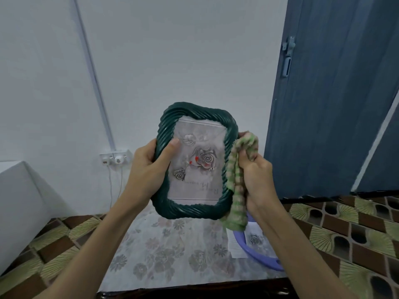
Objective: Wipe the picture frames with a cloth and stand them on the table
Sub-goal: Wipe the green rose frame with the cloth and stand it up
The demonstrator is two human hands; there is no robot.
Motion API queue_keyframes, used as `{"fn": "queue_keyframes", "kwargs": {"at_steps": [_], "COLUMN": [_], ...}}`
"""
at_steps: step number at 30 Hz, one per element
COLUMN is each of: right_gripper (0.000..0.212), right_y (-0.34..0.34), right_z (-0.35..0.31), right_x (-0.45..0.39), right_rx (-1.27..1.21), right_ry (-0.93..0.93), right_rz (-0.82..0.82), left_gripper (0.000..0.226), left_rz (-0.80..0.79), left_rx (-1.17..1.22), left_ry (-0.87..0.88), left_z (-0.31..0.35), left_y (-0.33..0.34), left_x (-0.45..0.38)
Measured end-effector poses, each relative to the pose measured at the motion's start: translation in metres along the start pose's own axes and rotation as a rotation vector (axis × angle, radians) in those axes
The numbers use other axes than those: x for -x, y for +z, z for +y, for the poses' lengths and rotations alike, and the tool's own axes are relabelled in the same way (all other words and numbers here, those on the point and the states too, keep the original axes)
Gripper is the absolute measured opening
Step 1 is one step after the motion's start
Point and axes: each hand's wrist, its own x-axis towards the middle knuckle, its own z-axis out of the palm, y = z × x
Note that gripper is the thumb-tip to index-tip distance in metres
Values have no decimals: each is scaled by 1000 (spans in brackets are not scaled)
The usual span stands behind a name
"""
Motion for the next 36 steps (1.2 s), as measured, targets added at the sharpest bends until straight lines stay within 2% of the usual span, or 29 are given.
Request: {"fn": "queue_keyframes", "kwargs": {"at_steps": [2, 4, 6, 8, 10, 14, 16, 18, 21, 24, 27, 29, 31, 33, 36], "right_gripper": [13, 11, 16, 15, 16, 21, 26, 27, 28, 31, 23, 21, 16, 11, 14], "right_y": [-2, -6, -8, -7, -6, -10, -20, -34, -52, -52, -32, -22, -17, -15, -15], "right_z": [-1, 1, 4, 9, 15, 19, 20, 21, 20, 33, 50, 59, 61, 60, 63], "right_x": [-1, -1, 0, -3, -9, -24, -29, -33, -27, -5, 22, 27, 23, 17, 8], "right_rx": [-4, 125, 282, 297, 195, -193, -296, -353, -322, -182, -10, 161, 232, 205, 81], "right_ry": [-11, -124, -254, -266, -106, 362, 424, 361, 270, 246, 205, 106, 55, 78, 149], "right_rz": [-117, -184, -130, 9, 84, 45, 9, -8, -72, -163, -238, -190, -126, -68, 60], "left_gripper": [30, 32, 27, 24, 21, 18, 24, 28, 19, 17, 18, 18, 22, 31, 34], "left_rz": [19, 19, 14, 8, 20, 53, 68, 92, 157, 208, 259, 306, 360, 419, 455], "left_rx": [11, 18, 19, 10, 17, 43, 51, 74, 163, 202, 226, 240, 239, 224, 234], "left_ry": [-25, -44, -40, -38, -52, -106, -129, -157, -226, -268, -291, -291, -282, -274, -248], "left_z": [-2, -5, -8, -12, -15, -23, -28, -34, -42, -46, -47, -50, -53, -55, -54], "left_y": [0, -2, -3, 1, 4, 6, 3, -2, -8, -7, 1, 5, 8, 11, 20], "left_x": [0, 0, 0, 3, 5, 6, 5, 4, 4, 4, 7, 10, 14, 19, 26]}}
